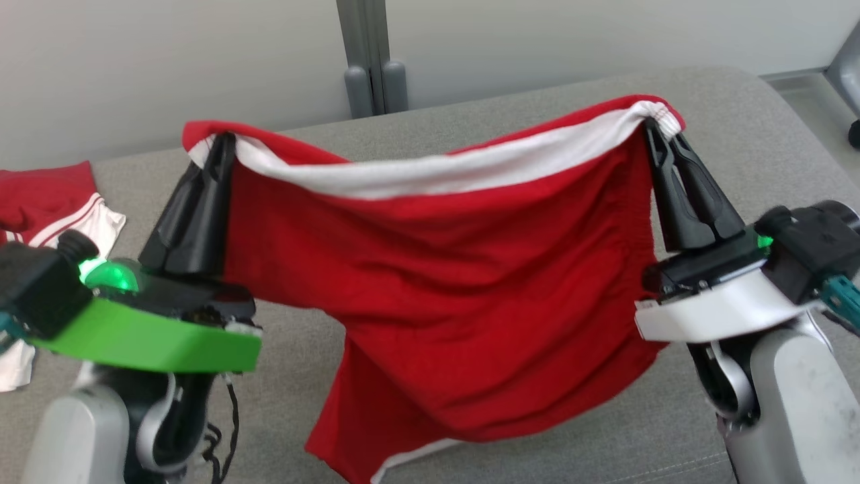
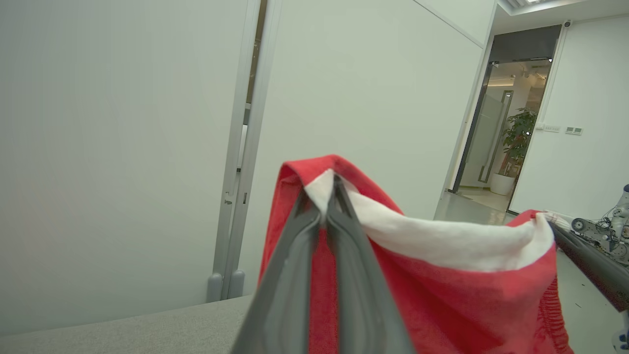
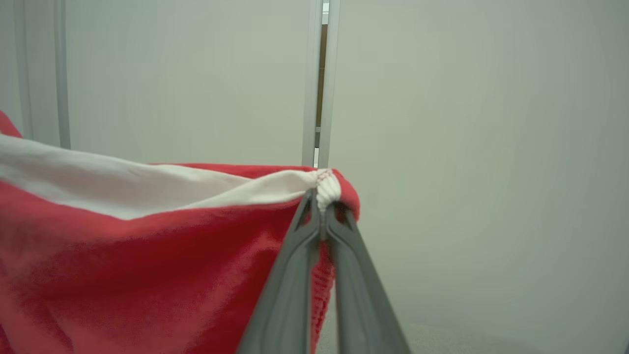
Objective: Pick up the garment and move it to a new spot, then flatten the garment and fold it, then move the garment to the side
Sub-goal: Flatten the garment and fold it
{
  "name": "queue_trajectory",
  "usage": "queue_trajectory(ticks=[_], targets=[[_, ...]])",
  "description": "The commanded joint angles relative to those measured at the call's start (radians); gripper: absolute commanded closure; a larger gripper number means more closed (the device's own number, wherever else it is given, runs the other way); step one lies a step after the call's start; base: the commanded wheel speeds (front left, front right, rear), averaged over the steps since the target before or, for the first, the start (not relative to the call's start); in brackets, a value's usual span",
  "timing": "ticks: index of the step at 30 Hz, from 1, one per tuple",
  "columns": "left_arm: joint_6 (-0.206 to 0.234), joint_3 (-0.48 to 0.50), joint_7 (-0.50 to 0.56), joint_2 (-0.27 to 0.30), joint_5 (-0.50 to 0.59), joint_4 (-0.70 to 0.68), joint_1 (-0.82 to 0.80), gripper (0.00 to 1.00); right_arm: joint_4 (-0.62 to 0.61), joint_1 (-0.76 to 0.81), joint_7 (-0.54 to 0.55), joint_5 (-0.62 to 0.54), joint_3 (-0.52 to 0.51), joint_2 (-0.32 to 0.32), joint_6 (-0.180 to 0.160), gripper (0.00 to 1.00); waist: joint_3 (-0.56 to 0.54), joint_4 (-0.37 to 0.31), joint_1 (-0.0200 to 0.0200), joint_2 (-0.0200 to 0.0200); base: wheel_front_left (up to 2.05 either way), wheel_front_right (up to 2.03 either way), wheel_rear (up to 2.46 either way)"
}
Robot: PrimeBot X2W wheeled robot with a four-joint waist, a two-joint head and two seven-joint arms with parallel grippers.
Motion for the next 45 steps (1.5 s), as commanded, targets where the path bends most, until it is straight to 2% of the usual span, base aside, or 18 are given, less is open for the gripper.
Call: queue_trajectory(ticks=[1,5,6,7,9,13,17,21,25,29,32,36,43,45], targets=[[-0.008,0.013,0.014,0.013,-0.019,0.032,-0.047,1.00,0.051,-0.054,0.001,-0.003,0.006,-0.018,-0.001,1.00,0.070,0.006,0.0000,-0.0001,0.00,0.00,0.00],[-0.034,0.030,0.053,0.048,-0.024,0.157,-0.224,1.00,0.245,-0.246,-0.023,0.018,0.023,-0.033,-0.002,1.00,0.171,0.013,0.0000,-0.0001,0.00,0.00,0.00],[-0.039,0.030,0.063,0.057,-0.014,0.197,-0.288,1.00,0.301,-0.314,-0.034,0.021,0.028,-0.033,-0.001,1.00,0.202,0.015,0.0000,-0.0001,0.00,0.00,0.00],[-0.051,0.025,0.069,0.064,0.001,0.278,-0.417,1.00,0.403,-0.447,-0.064,-0.009,0.034,-0.044,-0.002,1.00,0.254,0.023,0.0000,-0.0001,0.00,0.00,0.00],[-0.058,0.015,0.094,0.048,-0.019,0.375,-0.556,1.00,0.497,-0.585,-0.100,-0.027,0.036,-0.038,-0.001,1.00,0.309,0.034,0.0000,-0.0001,0.00,0.00,0.00],[-0.061,0.005,0.068,0.029,0.023,0.578,-0.825,1.00,0.683,-0.813,-0.156,-0.085,0.035,-0.023,-0.001,1.00,0.408,0.057,0.0000,-0.0001,0.00,0.00,0.00],[-0.077,-0.030,-0.006,0.006,0.069,0.739,-0.980,1.00,0.836,-0.962,-0.201,-0.156,0.029,0.001,-0.002,1.00,0.491,0.078,0.0000,-0.0001,0.00,0.00,0.00],[-0.094,-0.057,-0.092,-0.022,0.060,0.853,-0.993,1.00,0.941,-1.006,-0.220,-0.198,0.034,0.030,-0.001,1.00,0.555,0.104,0.0000,-0.0001,0.00,0.00,0.00],[-0.105,-0.082,-0.194,-0.042,0.027,0.919,-0.920,1.00,0.936,-0.944,-0.221,-0.180,0.059,0.052,-0.002,1.00,0.587,0.119,0.0000,-0.0001,0.00,0.00,0.00],[-0.110,-0.128,-0.272,-0.037,-0.025,0.904,-0.825,1.00,0.854,-0.851,-0.222,-0.148,0.086,0.053,-0.002,1.00,0.578,0.126,0.0000,-0.0001,0.00,0.00,0.00],[-0.110,-0.172,-0.321,-0.007,-0.066,0.855,-0.722,1.00,0.778,-0.748,-0.222,-0.111,0.090,0.039,-0.002,1.00,0.547,0.125,0.0000,-0.0001,0.00,0.00,0.00],[-0.111,-0.184,-0.360,0.032,-0.112,0.766,-0.597,1.00,0.679,-0.625,-0.222,-0.078,0.100,0.020,-0.001,1.00,0.496,0.122,0.0000,-0.0001,0.00,0.00,0.00],[-0.110,-0.180,-0.379,0.074,-0.112,0.610,-0.342,1.00,0.525,-0.366,-0.221,-0.021,0.087,0.018,-0.001,1.00,0.352,0.121,0.0000,-0.0001,0.00,0.00,0.00],[-0.097,-0.168,-0.381,0.082,-0.108,0.556,-0.255,1.00,0.488,-0.292,-0.221,-0.008,0.083,0.026,-0.001,1.00,0.304,0.118,0.0000,-0.0001,0.00,0.00,0.00]])
